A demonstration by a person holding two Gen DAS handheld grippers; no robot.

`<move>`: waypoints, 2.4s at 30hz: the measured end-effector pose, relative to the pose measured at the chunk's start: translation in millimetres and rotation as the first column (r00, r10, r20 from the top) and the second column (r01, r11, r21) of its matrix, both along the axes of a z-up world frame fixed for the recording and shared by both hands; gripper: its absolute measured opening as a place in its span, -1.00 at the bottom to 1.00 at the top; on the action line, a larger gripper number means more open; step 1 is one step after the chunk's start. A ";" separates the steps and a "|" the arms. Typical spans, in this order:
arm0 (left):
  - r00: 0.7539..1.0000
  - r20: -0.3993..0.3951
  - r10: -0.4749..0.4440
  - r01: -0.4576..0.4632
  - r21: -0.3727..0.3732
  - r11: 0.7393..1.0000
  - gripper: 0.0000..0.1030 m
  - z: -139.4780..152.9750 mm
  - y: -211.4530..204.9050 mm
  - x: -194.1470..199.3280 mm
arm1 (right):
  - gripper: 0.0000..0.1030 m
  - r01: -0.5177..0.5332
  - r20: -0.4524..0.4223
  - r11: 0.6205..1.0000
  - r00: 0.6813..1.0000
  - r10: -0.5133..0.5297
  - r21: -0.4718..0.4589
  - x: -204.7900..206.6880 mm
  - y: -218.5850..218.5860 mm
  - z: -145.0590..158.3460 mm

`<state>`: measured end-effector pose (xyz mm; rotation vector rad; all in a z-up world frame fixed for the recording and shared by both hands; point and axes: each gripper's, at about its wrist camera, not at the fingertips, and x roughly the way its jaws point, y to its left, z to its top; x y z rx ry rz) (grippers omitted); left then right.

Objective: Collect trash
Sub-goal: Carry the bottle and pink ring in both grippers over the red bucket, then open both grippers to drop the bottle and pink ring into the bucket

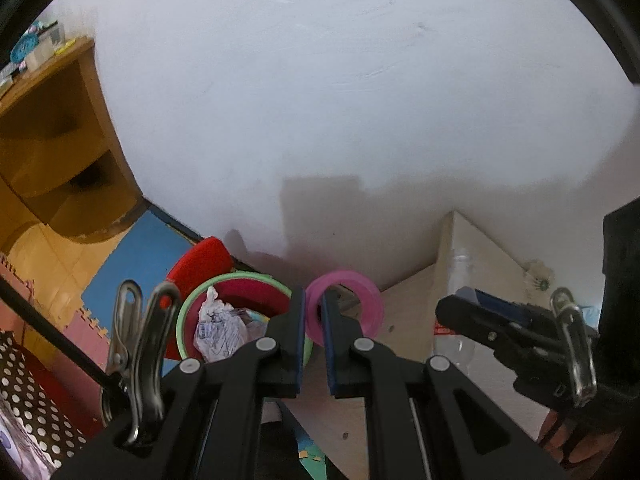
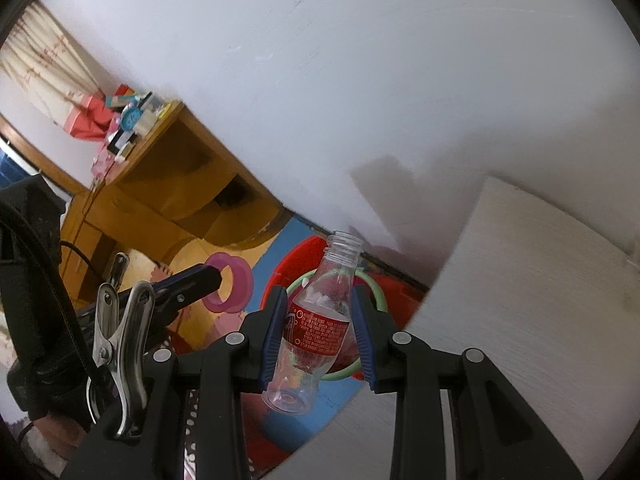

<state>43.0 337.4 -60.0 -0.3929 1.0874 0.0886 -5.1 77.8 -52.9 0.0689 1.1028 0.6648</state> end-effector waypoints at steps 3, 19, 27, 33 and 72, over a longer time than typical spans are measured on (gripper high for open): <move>1.000 -0.017 0.015 -0.015 -0.019 1.000 -0.84 -11.1 10.8 -3.2 | -0.35 -0.035 0.000 0.999 0.999 0.035 -0.032 2.3 17.3 -5.9; 0.987 -0.117 0.113 -0.122 -0.079 0.989 -0.84 -71.2 61.8 -15.5 | -0.35 -0.108 -0.097 0.992 0.990 0.101 -0.071 12.6 103.0 -52.9; 0.972 -0.172 0.160 -0.177 -0.087 0.980 -0.84 -109.8 77.3 -14.0 | -0.35 -0.058 -0.199 0.991 0.979 0.033 -0.118 35.5 127.3 -76.9; 0.964 -0.220 0.149 -0.170 -0.080 0.982 -0.84 -151.2 76.7 -6.4 | -0.35 -0.003 -0.255 0.989 0.966 -0.035 -0.146 59.8 131.3 -110.7; 0.863 -0.356 0.358 -0.409 -0.077 0.910 0.31 -294.7 134.0 -21.9 | 0.19 -0.214 -0.598 0.967 0.796 0.092 -0.136 98.1 218.9 -351.2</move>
